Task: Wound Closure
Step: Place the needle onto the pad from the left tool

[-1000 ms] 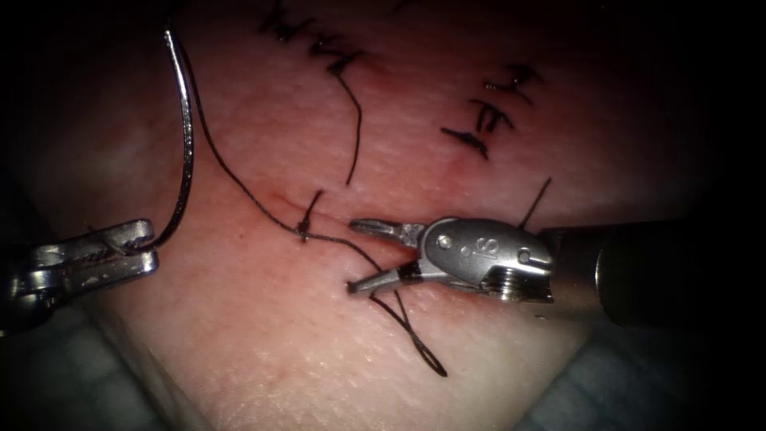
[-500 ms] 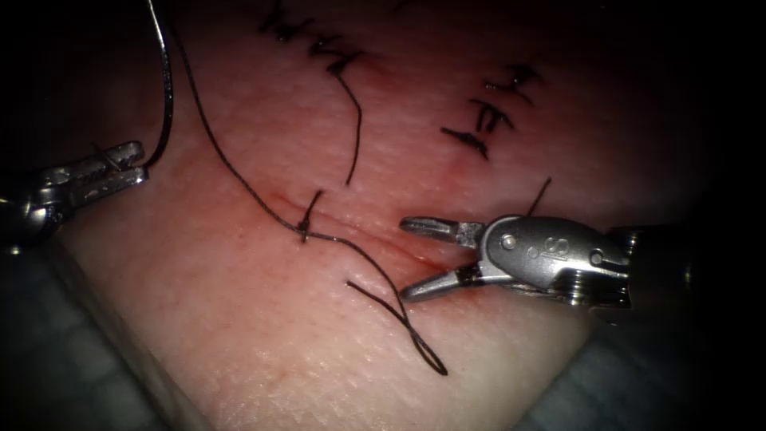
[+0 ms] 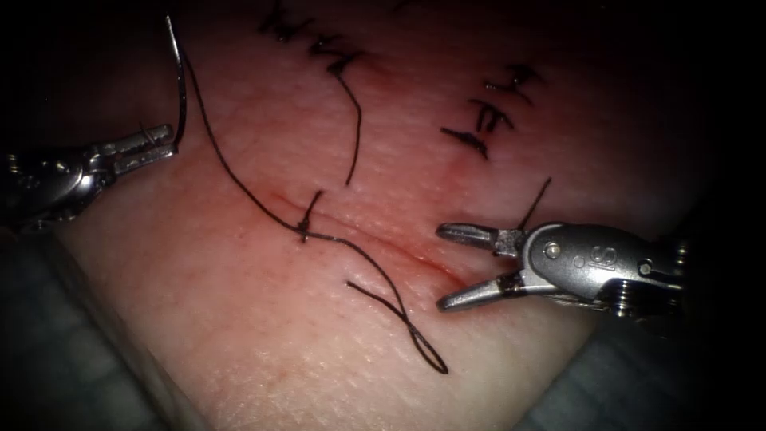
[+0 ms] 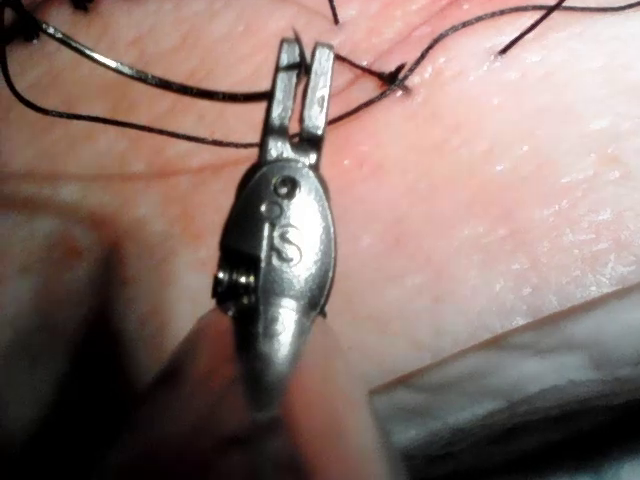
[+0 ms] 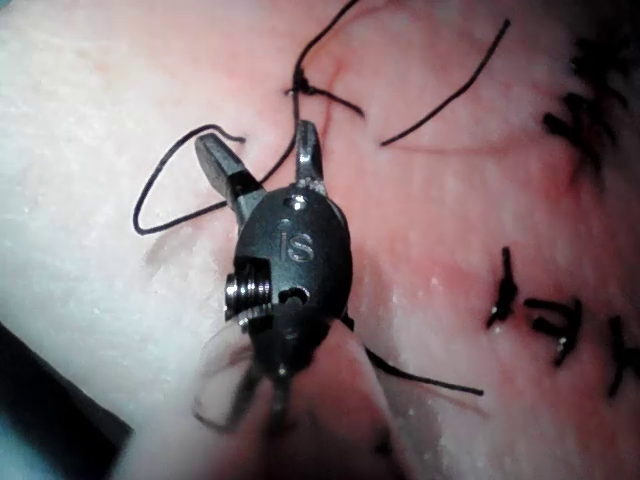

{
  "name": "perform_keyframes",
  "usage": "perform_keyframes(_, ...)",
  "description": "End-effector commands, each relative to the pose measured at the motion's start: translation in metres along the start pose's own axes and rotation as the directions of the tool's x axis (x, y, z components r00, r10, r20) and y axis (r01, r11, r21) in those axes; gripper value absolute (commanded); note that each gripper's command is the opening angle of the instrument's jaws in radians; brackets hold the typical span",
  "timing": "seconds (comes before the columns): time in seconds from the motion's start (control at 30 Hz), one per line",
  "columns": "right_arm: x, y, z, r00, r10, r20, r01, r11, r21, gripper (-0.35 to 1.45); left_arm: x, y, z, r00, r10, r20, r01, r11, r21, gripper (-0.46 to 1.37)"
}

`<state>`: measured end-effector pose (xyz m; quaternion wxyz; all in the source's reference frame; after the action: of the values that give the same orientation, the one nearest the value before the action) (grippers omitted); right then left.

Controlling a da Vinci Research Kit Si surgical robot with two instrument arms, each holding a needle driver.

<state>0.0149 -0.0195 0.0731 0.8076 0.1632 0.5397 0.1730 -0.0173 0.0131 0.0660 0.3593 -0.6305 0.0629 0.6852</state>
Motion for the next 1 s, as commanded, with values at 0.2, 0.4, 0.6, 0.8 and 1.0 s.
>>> perform_keyframes(0.2,-0.0003,-0.0001,-0.0001,1.0,-0.004,0.001,0.004,1.0,0.002,0.7,-0.0028,-0.0017,0.0001,0.999,-0.036,-0.01,0.036,0.999,-0.02,-0.35)
perform_keyframes(0.4,-0.0007,-0.0004,0.0001,1.0,-0.009,0.001,0.009,1.0,0.001,0.71,-0.0051,-0.0031,0.0003,0.995,-0.098,-0.013,0.098,0.995,-0.027,-0.35)
perform_keyframes(0.6,-0.0012,-0.0009,0.0003,1.0,-0.014,0.002,0.014,1.0,-0.001,0.71,-0.0077,-0.0036,-0.0004,0.968,-0.219,0.12,0.221,0.975,-0.007,0.1)
perform_keyframes(0.8,-0.0012,-0.001,0.0003,1.0,-0.015,0.002,0.015,1.0,-0.001,0.71,-0.008,-0.0033,-0.0013,0.935,-0.276,0.222,0.273,0.961,0.041,0.67)
perform_keyframes(1.0,-0.0013,-0.0012,0.0003,1.0,-0.016,0.002,0.016,1.0,-0.001,0.72,-0.0065,-0.0036,-0.0032,0.921,-0.301,0.248,0.297,0.953,0.055,0.84)
